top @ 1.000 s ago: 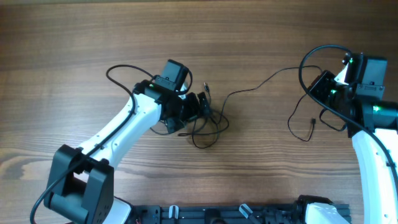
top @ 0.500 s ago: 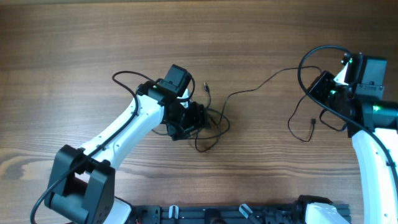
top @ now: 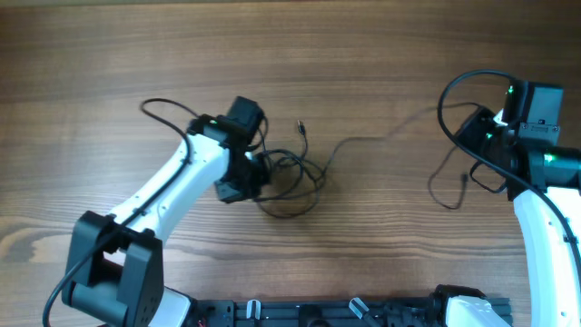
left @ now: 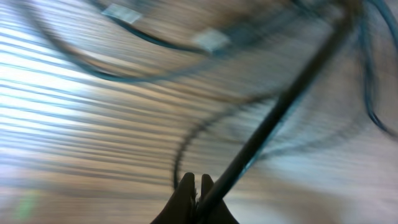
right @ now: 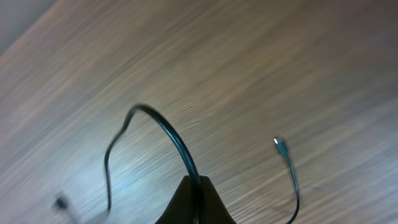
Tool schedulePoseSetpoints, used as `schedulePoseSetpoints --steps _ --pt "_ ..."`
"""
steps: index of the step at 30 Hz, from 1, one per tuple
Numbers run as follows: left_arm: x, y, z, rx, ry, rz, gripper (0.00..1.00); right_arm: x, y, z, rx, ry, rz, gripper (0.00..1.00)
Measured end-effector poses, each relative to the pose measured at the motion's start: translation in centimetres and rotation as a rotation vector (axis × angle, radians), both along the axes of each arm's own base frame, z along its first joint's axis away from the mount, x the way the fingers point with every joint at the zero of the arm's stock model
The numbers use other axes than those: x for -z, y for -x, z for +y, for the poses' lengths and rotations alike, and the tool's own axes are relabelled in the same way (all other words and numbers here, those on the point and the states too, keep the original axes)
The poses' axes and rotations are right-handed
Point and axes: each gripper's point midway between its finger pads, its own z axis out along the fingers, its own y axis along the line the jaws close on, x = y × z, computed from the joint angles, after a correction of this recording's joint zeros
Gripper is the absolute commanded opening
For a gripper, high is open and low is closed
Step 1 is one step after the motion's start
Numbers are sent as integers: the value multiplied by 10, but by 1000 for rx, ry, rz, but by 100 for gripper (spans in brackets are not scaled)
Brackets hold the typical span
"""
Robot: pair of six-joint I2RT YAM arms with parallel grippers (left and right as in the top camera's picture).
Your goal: Untangle cables
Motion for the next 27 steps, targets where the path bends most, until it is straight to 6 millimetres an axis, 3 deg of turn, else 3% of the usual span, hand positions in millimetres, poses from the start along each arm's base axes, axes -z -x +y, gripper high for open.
schedulePoseSetpoints --steps 4,9,10,13,15,20,21,23,24,27 --pt "2 -12 63 -205 -141 8 4 -1 11 -40 171 69 11 4" --pt "2 -21 136 -515 -179 26 4 -2 34 -95 379 84 21 4" --pt "2 -21 148 -573 -170 34 4 -2 41 -108 429 83 23 4" --pt "2 -19 171 -706 -113 55 4 -1 50 -123 483 57 19 4" --pt "1 -22 170 -737 -64 56 4 0 49 -121 471 22 10 4" --pt "0 -31 144 -672 -6 38 4 9 27 -98 340 -100 -14 5" --pt "0 -34 136 -646 -2 31 4 10 17 -90 269 -130 -30 17" --pt "0 -39 118 -583 9 9 4 12 2 -75 151 -175 -51 58" --pt "0 -41 111 -561 12 -1 4 13 -3 -70 116 -193 -59 73" --pt "-1 -48 80 -457 30 -42 6 17 -17 -44 -24 -259 -67 87"
